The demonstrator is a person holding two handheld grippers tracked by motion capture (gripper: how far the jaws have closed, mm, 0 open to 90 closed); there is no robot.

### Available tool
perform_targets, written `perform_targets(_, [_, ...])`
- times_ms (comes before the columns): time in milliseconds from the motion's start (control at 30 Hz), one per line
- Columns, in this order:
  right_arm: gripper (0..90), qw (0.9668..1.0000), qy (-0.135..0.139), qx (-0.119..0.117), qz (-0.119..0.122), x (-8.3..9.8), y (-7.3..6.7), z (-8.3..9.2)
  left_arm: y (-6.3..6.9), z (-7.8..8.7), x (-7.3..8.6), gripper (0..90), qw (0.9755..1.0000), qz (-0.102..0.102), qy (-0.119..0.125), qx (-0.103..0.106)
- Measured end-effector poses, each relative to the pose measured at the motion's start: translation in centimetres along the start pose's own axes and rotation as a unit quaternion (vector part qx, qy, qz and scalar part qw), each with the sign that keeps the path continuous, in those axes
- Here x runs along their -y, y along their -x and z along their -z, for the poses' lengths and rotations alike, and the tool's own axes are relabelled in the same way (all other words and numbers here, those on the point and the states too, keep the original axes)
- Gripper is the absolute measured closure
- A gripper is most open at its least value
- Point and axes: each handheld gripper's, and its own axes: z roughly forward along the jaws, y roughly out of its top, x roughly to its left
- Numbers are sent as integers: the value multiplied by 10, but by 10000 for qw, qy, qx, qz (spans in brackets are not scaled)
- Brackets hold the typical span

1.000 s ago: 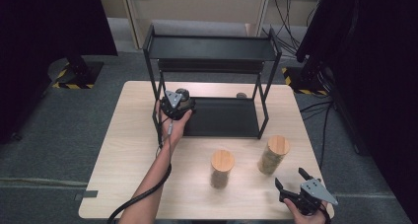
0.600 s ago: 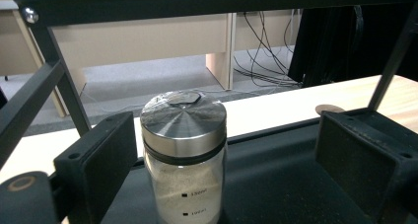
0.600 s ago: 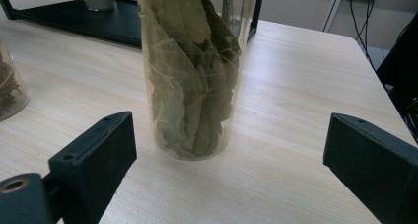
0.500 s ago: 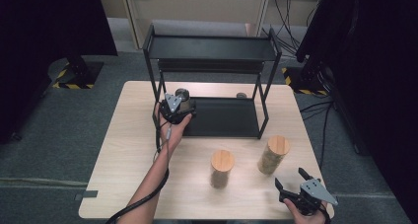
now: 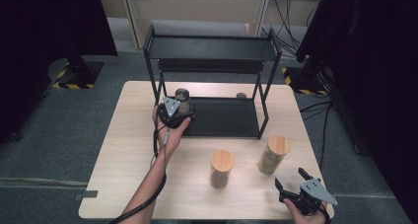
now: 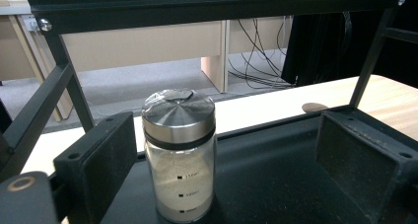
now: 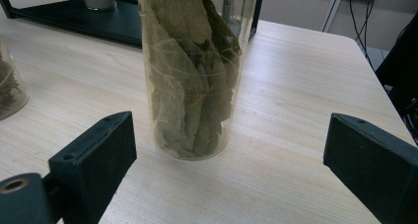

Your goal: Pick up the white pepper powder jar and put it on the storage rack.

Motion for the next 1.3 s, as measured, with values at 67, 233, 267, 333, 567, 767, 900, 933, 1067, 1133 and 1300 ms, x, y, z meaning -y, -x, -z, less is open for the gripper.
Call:
perform_targets(67, [60, 10000, 4, 2, 5, 0, 0, 0, 0, 2, 2, 84, 10000, 6, -6, 18])
perform_targets(233, [60, 10000, -5, 11, 4, 0, 0, 0, 2, 4, 8, 83, 10000, -47, -51, 61])
perform_targets(267, [60, 10000, -2, 12, 3, 0, 0, 0, 2, 5, 8, 84, 9999, -50, -60, 64])
perform_targets(333, [60, 10000, -5, 9, 5, 0, 0, 0, 2, 6, 10, 83, 9999, -47, -60, 73])
perform_targets(567, [60, 10000, -12, 11, 9, 0, 0, 0, 5, 13, 15, 84, 9999, -61, -45, 135])
perform_targets(767, [60, 10000, -14, 10, 7, 0, 0, 0, 6, 18, 18, 84, 9998, -54, -44, 164])
perform_targets(900, [60, 10000, -7, 13, -3, 0, 0, 0, 9, 21, 21, 84, 9998, -29, -20, 211])
perform_targets(933, [60, 10000, -8, 12, -2, 0, 0, 0, 9, 22, 21, 84, 9997, -30, -15, 229])
perform_targets(1067, [60, 10000, -10, 13, 1, 0, 0, 0, 11, 27, 22, 85, 9995, -39, -16, 302])
perform_targets(1133, [60, 10000, -13, 14, 1, 0, 0, 0, 11, 29, 23, 85, 9995, -46, -10, 324])
perform_targets(1300, [60, 10000, -14, 16, -2, 0, 0, 0, 11, 35, 24, 84, 9993, -45, 10, 385])
